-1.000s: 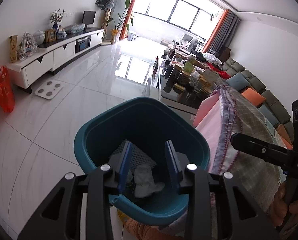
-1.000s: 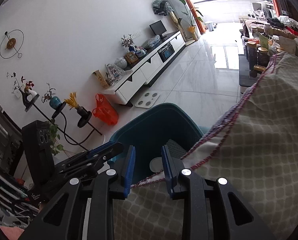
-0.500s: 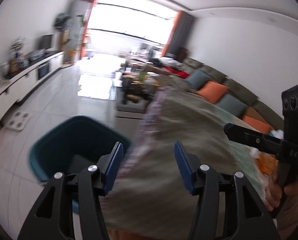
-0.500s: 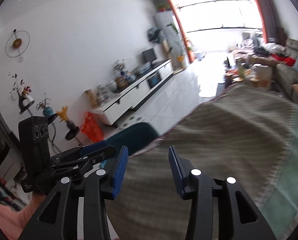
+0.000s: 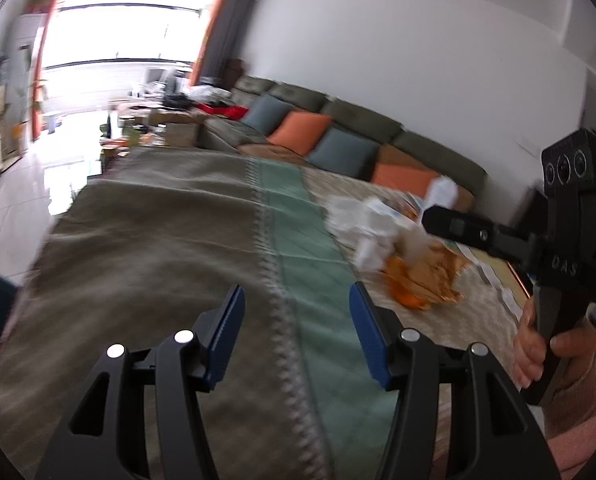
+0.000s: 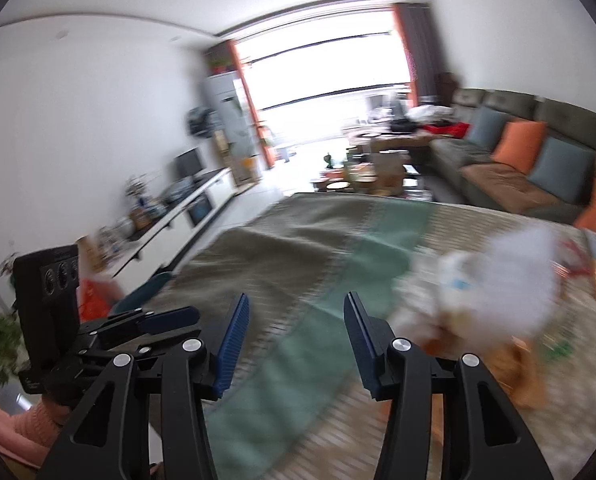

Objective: Collect trash
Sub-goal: 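Grasp the orange peel with the left tool while the right tool grasps a copper snack wrapper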

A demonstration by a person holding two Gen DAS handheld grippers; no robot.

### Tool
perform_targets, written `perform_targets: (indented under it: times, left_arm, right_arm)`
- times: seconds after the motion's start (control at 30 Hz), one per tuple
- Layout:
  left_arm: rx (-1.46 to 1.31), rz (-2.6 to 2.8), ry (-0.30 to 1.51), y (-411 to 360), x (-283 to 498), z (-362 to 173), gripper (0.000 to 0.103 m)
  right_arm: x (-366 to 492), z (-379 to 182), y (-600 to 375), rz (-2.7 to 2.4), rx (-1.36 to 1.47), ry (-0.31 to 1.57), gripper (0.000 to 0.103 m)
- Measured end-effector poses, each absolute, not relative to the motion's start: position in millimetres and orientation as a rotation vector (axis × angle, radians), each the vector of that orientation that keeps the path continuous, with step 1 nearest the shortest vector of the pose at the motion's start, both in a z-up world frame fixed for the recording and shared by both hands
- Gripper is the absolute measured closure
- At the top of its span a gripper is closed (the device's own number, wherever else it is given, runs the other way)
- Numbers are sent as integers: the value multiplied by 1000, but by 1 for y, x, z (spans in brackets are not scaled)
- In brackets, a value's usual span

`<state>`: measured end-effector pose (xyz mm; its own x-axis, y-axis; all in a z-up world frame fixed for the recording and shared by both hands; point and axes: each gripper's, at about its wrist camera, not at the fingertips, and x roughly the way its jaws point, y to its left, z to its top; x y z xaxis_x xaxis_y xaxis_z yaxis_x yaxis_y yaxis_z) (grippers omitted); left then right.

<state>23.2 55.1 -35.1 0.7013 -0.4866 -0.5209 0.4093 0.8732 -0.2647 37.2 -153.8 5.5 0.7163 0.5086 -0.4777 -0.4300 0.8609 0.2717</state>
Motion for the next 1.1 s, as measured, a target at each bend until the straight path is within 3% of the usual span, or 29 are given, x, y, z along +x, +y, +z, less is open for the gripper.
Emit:
perform_targets:
  times: [0.33,0.5,1.1]
  left_arm:
    - [-56,-644,706,-18,42,-54,48]
    - [-32,-685,755,-44,52,-61,48]
    - [-1,-694,862,-90,78,-78,50]
  right_arm:
    - [27,-20,-252,233,250,607,52]
    - [32,-31,-263,178,267,647,46]
    - [33,-54,-264,185,231,690,46]
